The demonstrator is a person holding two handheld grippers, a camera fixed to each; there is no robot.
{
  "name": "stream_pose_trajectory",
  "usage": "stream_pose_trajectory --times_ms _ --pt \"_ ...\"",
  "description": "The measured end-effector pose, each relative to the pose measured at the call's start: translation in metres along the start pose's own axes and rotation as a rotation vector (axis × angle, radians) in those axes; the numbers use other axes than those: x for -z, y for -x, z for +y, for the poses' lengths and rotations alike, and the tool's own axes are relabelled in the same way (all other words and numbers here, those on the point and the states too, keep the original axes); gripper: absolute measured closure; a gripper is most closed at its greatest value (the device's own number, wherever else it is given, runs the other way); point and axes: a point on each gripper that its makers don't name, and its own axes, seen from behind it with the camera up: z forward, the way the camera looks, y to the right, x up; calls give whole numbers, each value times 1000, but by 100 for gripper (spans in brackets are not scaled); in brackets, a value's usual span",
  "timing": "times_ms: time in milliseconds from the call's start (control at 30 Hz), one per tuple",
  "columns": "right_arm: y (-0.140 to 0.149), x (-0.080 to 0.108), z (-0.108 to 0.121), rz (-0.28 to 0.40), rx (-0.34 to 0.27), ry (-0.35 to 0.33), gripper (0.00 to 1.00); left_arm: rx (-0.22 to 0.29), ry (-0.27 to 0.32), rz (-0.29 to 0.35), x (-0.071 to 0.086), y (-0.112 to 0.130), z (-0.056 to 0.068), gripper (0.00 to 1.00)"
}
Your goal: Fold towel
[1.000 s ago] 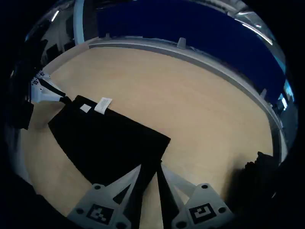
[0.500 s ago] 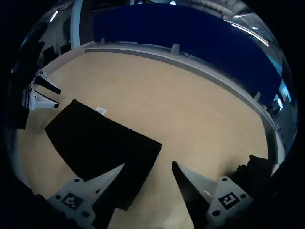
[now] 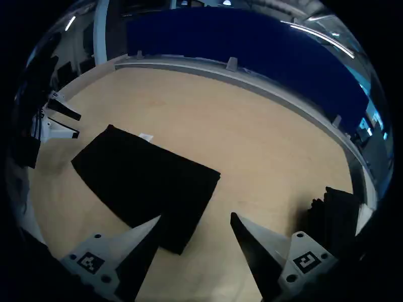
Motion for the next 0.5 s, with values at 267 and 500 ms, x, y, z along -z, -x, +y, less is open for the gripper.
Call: stream_pose_trajectory --times_ms 267,500 --pt "10 9 -12 -10 23 -34 3 39 -27 4 14 11 -4 7" --pt "20 9 -22 -32 80 -90 4 102 -69 4 37 33 -7 7"
